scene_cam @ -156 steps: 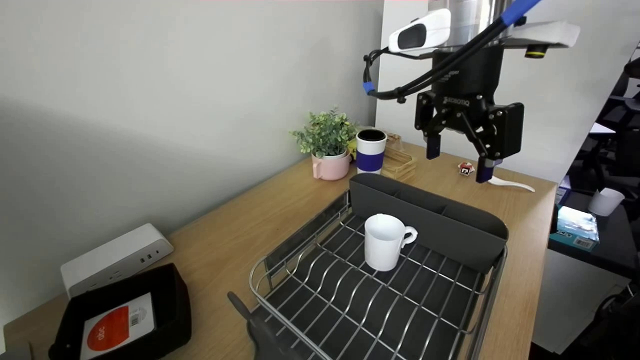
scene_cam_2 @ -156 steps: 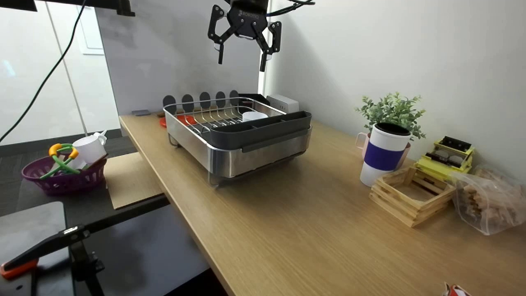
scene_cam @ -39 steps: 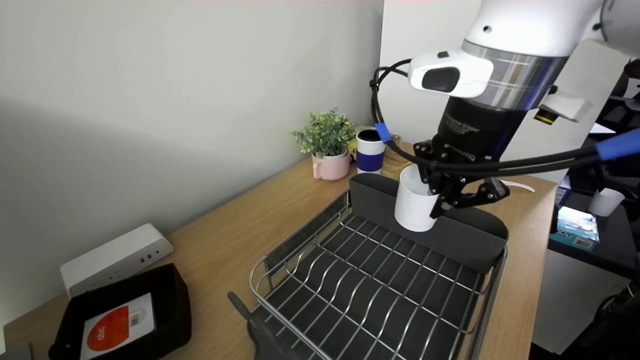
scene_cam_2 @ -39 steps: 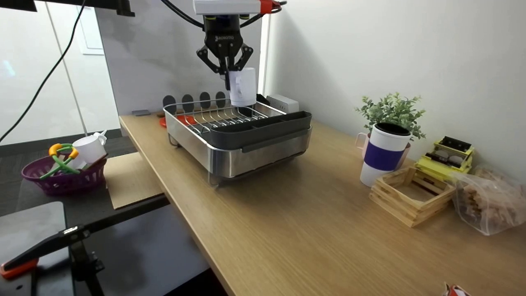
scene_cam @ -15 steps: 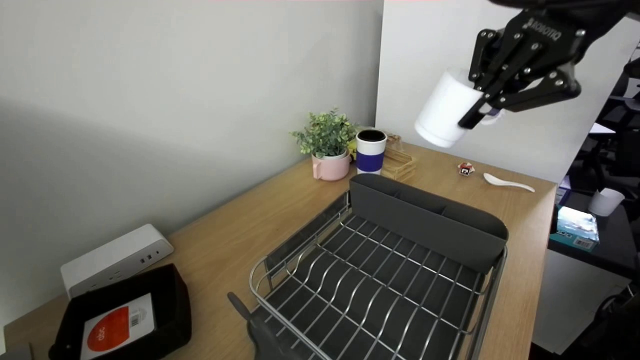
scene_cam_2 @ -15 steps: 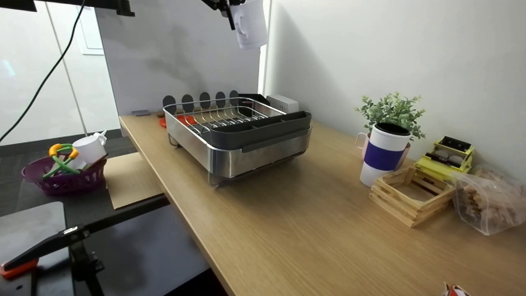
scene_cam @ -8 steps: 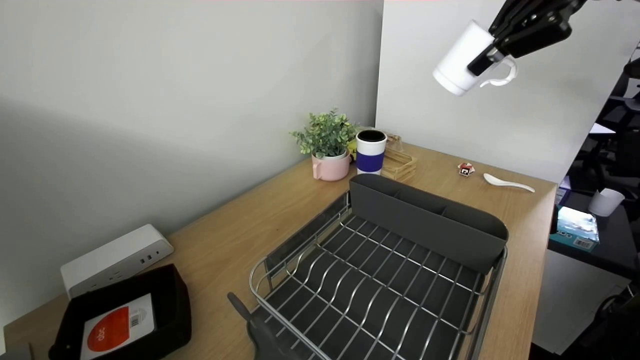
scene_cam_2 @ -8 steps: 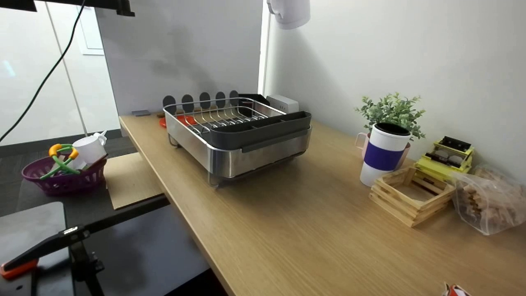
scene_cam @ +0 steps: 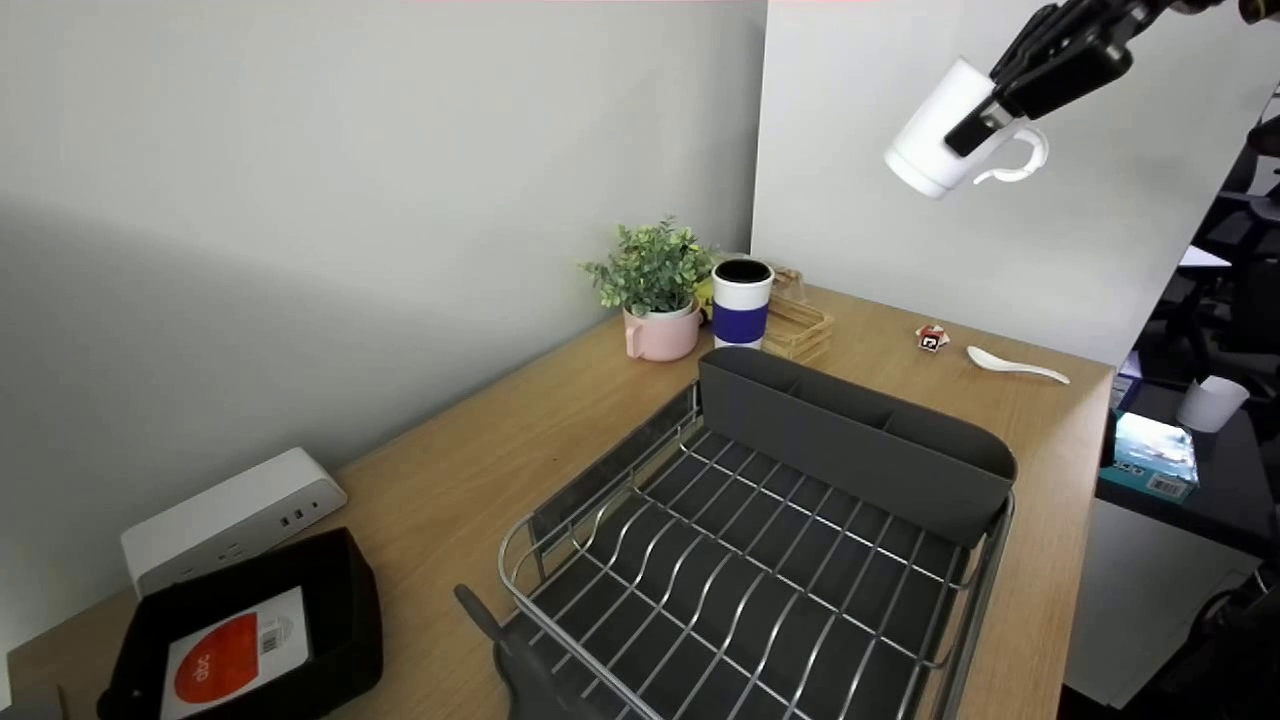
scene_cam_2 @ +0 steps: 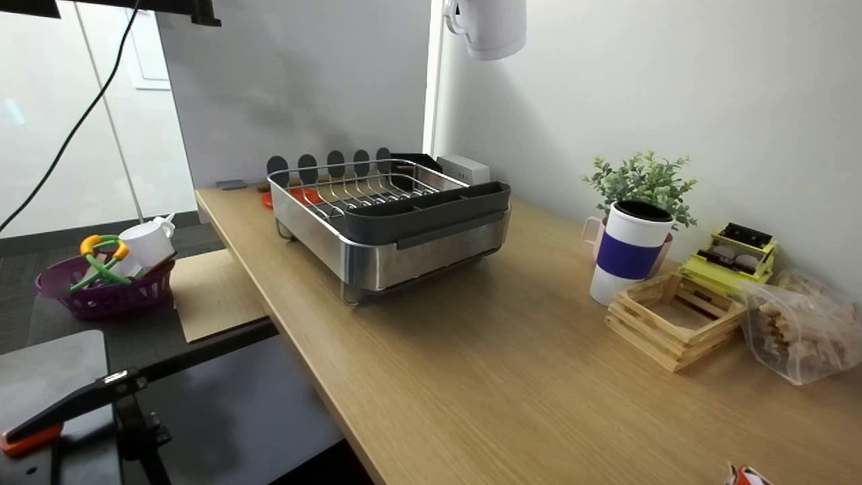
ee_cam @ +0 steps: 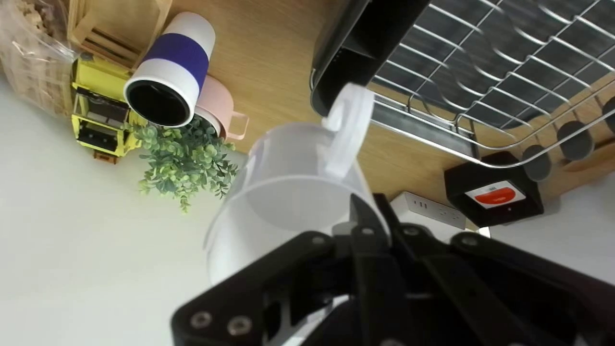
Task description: Take the cup out of the dish rack and put it on the table
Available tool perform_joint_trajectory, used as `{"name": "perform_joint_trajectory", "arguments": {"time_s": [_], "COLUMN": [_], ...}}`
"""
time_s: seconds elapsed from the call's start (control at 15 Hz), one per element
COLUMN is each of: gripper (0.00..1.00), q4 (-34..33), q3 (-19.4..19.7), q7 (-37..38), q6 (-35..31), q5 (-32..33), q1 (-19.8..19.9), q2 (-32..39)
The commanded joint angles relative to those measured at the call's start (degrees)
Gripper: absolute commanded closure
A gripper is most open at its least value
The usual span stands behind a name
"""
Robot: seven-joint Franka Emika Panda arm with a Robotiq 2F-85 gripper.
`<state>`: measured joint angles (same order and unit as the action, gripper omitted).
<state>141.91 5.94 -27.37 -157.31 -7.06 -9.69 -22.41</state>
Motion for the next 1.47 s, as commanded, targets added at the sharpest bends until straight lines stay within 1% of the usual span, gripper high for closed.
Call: {"name": "perform_joint_trajectory", "arguments": {"time_s": [0.0, 0.07, 0.13, 0.2, 0.27, 0.4, 0.53, 0.73, 0.93, 1.0, 1.13, 1.2, 1.4], "gripper": [0.98, 0.99, 0.99, 0.99, 0.99, 0.99, 0.99, 0.99, 0.99, 0.99, 0.99, 0.99, 0.99], "q4": [0.0, 0.0, -0.7, -1.4, -1.6, -2.2, -3.8, -8.2, -13.2, -14.9, -18.9, -20.9, -25.9], "q3": [0.5, 0.5, 0.4, -0.2, 0.0, -0.8, -0.3, 0.1, 0.0, 0.3, 1.0, 1.6, 1.7], "q7": [0.6, 0.6, 1.8, 4.5, 6.1, 12.3, 15.7, 21.0, 26.1, 26.6, 25.4, 22.7, 18.5], "q6": [0.0, 0.0, 1.8, 4.2, 5.2, 7.6, 10.6, 17.8, 25.3, 27.1, 27.7, 27.8, 27.5], "q5": [0.6, 0.6, 0.8, 1.5, 1.2, 2.8, 2.9, 2.9, 2.5, 1.9, 0.3, -1.3, -4.9], "q1": [-0.5, -0.6, 0.1, 1.6, 2.1, 5.5, 7.2, 10.1, 12.1, 12.1, 11.7, 11.0, 11.3], "q2": [0.0, 0.0, 0.2, 0.2, 0.0, -0.3, 0.2, 2.1, 5.2, 6.5, 10.9, 13.3, 20.1]}}
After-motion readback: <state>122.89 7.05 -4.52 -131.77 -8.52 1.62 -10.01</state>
